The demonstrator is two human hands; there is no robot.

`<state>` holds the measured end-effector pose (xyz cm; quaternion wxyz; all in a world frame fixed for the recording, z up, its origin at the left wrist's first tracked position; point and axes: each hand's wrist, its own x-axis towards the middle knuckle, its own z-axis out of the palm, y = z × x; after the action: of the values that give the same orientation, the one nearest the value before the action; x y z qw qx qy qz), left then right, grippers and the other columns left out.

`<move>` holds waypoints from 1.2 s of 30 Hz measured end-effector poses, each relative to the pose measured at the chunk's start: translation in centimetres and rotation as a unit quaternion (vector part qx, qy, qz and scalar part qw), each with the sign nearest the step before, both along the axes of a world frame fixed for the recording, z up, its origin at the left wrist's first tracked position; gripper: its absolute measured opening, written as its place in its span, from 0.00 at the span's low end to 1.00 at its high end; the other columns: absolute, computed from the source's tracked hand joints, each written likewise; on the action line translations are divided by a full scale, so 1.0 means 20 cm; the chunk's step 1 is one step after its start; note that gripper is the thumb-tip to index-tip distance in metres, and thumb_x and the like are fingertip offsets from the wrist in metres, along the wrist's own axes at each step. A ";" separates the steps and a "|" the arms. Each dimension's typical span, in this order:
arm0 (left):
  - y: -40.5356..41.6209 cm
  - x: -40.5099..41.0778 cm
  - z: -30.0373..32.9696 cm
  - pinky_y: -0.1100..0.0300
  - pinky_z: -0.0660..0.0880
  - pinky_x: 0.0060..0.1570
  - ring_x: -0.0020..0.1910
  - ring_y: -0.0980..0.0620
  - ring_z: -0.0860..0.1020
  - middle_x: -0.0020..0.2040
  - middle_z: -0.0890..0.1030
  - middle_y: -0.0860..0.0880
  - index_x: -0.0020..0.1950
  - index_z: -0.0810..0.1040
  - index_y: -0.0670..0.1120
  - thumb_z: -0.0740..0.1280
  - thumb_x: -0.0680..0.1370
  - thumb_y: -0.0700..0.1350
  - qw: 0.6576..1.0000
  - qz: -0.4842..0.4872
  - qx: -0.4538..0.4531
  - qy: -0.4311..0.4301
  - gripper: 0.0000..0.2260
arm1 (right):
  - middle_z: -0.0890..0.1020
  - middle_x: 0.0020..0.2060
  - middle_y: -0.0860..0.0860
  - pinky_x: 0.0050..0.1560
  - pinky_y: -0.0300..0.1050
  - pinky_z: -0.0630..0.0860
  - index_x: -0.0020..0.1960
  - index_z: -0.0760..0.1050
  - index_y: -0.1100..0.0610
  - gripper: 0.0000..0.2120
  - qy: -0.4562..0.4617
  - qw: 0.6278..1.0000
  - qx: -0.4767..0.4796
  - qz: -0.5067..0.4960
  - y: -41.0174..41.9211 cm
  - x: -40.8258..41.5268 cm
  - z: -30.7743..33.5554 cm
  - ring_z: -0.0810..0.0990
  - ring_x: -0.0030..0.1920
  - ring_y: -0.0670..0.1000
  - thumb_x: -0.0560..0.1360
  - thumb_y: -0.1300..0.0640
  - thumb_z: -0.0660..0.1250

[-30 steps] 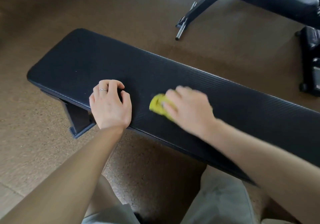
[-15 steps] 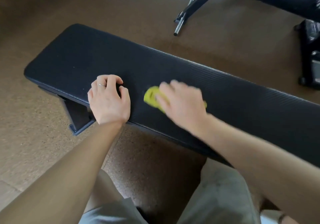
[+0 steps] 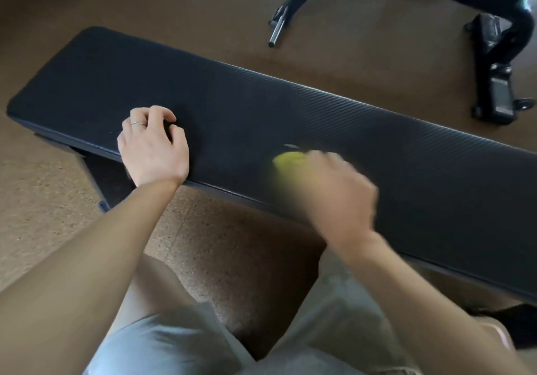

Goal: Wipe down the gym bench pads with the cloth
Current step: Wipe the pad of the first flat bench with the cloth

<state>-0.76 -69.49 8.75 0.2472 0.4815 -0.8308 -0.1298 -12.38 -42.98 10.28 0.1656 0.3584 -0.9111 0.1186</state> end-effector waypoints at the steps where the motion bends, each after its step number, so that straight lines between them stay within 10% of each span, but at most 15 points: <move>1: 0.00 0.00 0.00 0.47 0.66 0.66 0.62 0.42 0.73 0.60 0.75 0.47 0.55 0.76 0.50 0.56 0.77 0.48 1.000 0.002 0.000 0.000 0.12 | 0.81 0.43 0.53 0.31 0.46 0.69 0.52 0.75 0.52 0.12 -0.006 0.998 -0.002 -0.058 0.17 -0.07 0.02 0.81 0.38 0.60 0.82 0.43 0.63; 6: 0.00 -0.02 0.00 0.48 0.66 0.66 0.61 0.43 0.73 0.60 0.75 0.48 0.54 0.76 0.50 0.56 0.77 0.48 1.000 0.014 -0.003 0.006 0.12 | 0.76 0.37 0.54 0.31 0.44 0.63 0.47 0.69 0.55 0.13 -0.016 0.978 -0.005 -0.207 0.35 -0.06 0.04 0.76 0.33 0.59 0.84 0.46 0.58; 15: -0.05 0.02 0.02 0.48 0.64 0.67 0.65 0.42 0.70 0.63 0.75 0.47 0.57 0.77 0.48 0.57 0.80 0.44 0.998 -0.049 0.029 0.008 0.11 | 0.74 0.37 0.50 0.32 0.48 0.73 0.50 0.76 0.52 0.12 0.022 0.995 -0.050 0.083 -0.49 0.44 -0.04 0.74 0.34 0.52 0.86 0.49 0.58; 24: -0.63 0.31 0.09 0.41 0.67 0.61 0.59 0.32 0.71 0.59 0.76 0.34 0.54 0.77 0.37 0.51 0.83 0.47 0.999 -0.001 -0.024 -0.035 0.18 | 0.75 0.37 0.50 0.36 0.43 0.61 0.46 0.77 0.54 0.15 0.052 0.994 -0.006 -0.094 -0.22 0.34 -0.05 0.68 0.36 0.47 0.86 0.49 0.58; 36: -0.78 0.27 0.01 0.44 0.66 0.57 0.55 0.36 0.72 0.57 0.77 0.40 0.52 0.75 0.40 0.50 0.83 0.49 1.000 0.024 -0.009 0.005 0.17 | 0.74 0.36 0.51 0.33 0.48 0.68 0.46 0.76 0.53 0.13 0.095 0.986 -0.061 0.126 -1.19 0.58 -0.07 0.73 0.33 0.53 0.86 0.51 0.59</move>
<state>4.71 -85.02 8.89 0.2588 0.4985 -0.8188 -0.1187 -0.74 -66.82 8.85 0.2565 0.4693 -0.8297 0.1597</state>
